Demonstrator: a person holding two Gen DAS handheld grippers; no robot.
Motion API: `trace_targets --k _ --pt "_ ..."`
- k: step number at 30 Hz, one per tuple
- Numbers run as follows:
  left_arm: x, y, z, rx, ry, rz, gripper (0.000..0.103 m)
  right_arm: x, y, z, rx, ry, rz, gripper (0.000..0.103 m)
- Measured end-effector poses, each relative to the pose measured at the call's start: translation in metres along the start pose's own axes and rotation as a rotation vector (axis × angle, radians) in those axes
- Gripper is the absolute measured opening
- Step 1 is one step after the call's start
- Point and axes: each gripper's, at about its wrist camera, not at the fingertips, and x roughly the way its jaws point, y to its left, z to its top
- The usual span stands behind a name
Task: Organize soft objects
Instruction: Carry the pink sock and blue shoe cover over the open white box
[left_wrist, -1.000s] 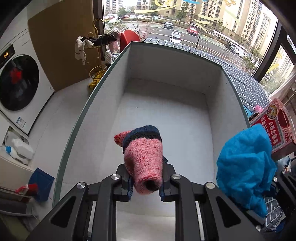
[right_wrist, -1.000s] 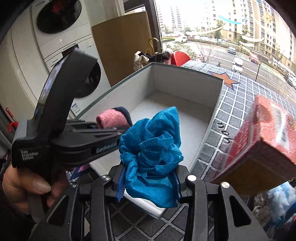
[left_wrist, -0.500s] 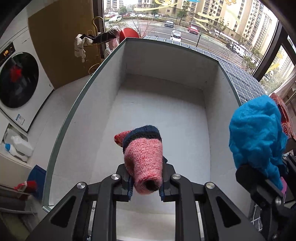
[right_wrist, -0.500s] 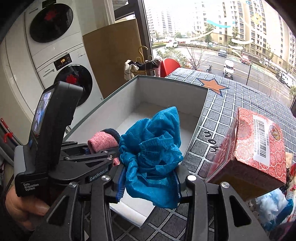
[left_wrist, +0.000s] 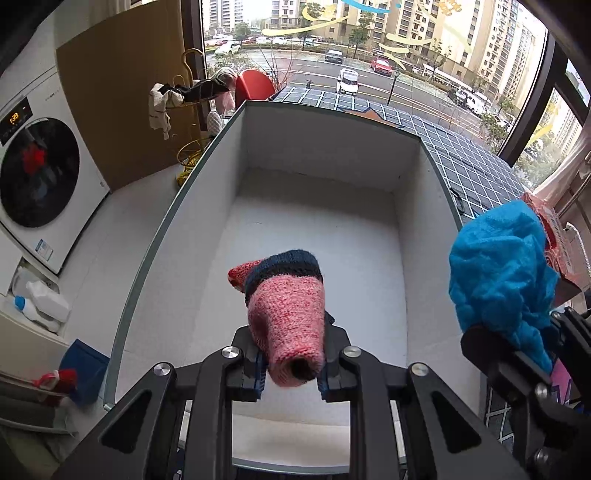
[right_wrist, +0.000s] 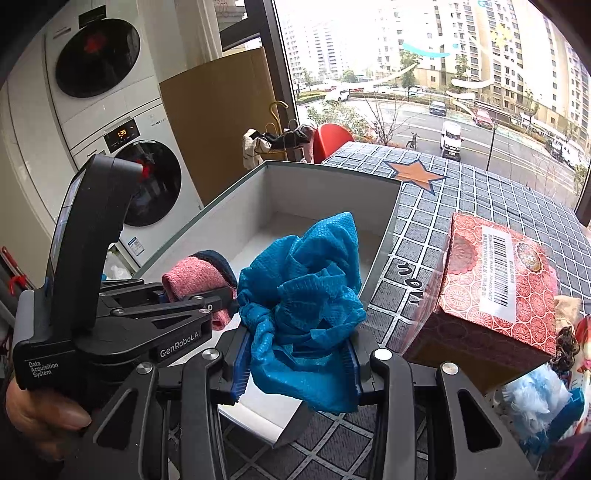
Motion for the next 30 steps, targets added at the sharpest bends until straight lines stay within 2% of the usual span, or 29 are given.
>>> trace_targets --k 12,24,30 --pt "0.002 0.003 0.003 -0.004 0.004 -0.007 0.022 0.005 0.000 0.008 -0.007 0.016 0.006 0.042" --pt "0.007 0.004 0.008 -0.011 0.021 -0.011 0.022 0.009 0.005 0.039 -0.045 0.018 0.016 0.042" --pt "0.008 0.006 0.008 -0.018 0.017 -0.014 0.022 0.012 -0.001 0.050 -0.021 0.017 0.014 0.042"
